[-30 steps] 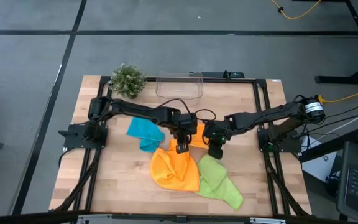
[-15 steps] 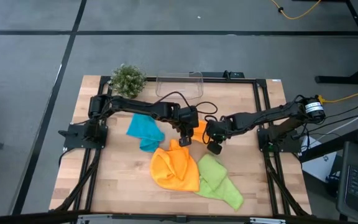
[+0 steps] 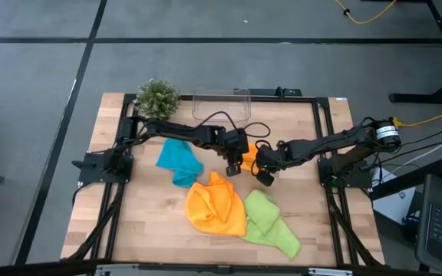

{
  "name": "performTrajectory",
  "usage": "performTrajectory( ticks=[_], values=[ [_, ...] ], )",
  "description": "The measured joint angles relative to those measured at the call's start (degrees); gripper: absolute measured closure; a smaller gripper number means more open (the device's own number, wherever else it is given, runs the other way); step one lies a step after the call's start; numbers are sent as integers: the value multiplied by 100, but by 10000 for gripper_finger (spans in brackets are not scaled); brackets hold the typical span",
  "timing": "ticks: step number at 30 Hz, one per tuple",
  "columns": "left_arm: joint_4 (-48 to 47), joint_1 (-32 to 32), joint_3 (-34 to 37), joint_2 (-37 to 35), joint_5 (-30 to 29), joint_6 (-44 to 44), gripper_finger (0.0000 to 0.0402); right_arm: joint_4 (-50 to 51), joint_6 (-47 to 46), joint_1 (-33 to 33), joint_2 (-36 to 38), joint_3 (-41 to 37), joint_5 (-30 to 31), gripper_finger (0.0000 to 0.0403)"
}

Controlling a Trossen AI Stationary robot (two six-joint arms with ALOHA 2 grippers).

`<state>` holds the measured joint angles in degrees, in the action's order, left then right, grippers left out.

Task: Fold microfiber towels
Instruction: Fold the top orange microfiber cloth

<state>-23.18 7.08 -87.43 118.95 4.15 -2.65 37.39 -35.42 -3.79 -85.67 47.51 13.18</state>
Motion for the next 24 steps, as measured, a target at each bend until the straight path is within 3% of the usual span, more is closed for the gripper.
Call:
performTrajectory(
  ticks=[12,24],
  values=[
    [369,31,13,303,-314,345,370,-276,-202,31,-127,-203,356,379],
    [461,40,3,298,-314,343,268,-263,-450,31,-125,-208,331,259]
  ],
)
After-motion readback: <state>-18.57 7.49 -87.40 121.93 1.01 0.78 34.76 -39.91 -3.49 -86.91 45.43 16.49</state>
